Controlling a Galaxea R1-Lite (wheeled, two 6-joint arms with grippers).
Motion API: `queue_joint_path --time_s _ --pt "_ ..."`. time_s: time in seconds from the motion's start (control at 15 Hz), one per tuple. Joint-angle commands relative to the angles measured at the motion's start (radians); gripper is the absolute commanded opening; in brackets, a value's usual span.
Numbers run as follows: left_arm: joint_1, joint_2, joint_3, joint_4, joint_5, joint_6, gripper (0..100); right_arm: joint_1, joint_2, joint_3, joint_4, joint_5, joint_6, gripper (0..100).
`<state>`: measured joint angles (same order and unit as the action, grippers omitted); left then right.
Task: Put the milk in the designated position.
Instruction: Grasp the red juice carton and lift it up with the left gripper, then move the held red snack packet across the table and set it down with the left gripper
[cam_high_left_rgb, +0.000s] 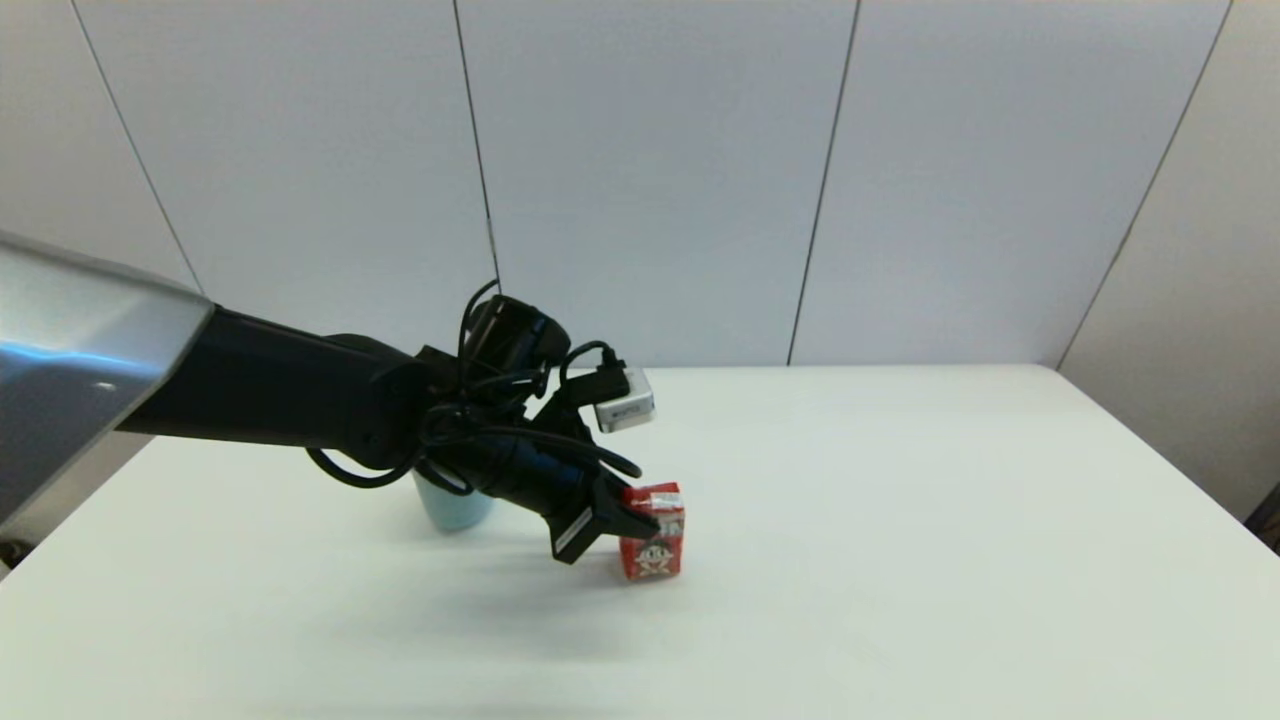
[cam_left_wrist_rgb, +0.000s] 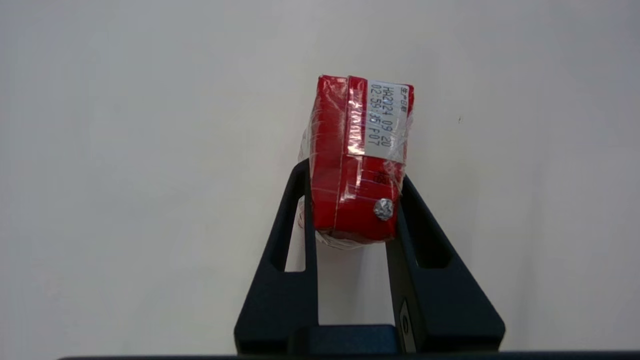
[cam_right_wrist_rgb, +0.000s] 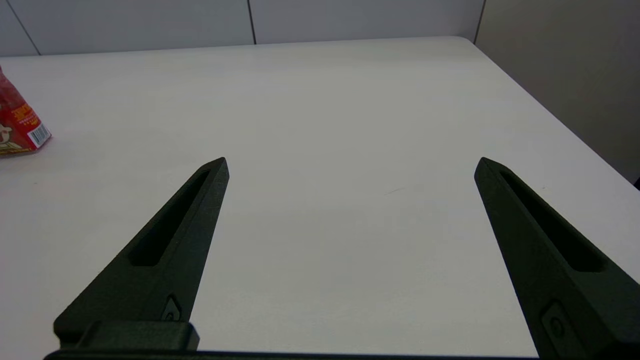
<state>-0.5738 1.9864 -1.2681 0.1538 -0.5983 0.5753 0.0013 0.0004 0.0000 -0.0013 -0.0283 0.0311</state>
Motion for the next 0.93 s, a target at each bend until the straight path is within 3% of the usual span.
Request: queue_joint_path --time_s 0.07,0.33,0.6,0.93 --pt "0.000 -0.063 -0.001 -0.002 -0.003 -0.032 0 0.000 0.001 0.000 0.000 0.001 0.000 100" --pt "0.002 -0.156 -0.004 -0.005 0.002 -0.118 0 0.000 0.001 0.000 0.000 -0.001 0.000 100" --pt "0.038 -0.265 -0.008 -0.034 0.135 -0.176 0 0.000 0.001 0.000 0.000 -0.001 0.000 100" --pt "0.253 -0.239 -0.163 -0.054 0.135 -0.157 0 0.000 0.000 0.000 0.000 -0.001 0.000 100"
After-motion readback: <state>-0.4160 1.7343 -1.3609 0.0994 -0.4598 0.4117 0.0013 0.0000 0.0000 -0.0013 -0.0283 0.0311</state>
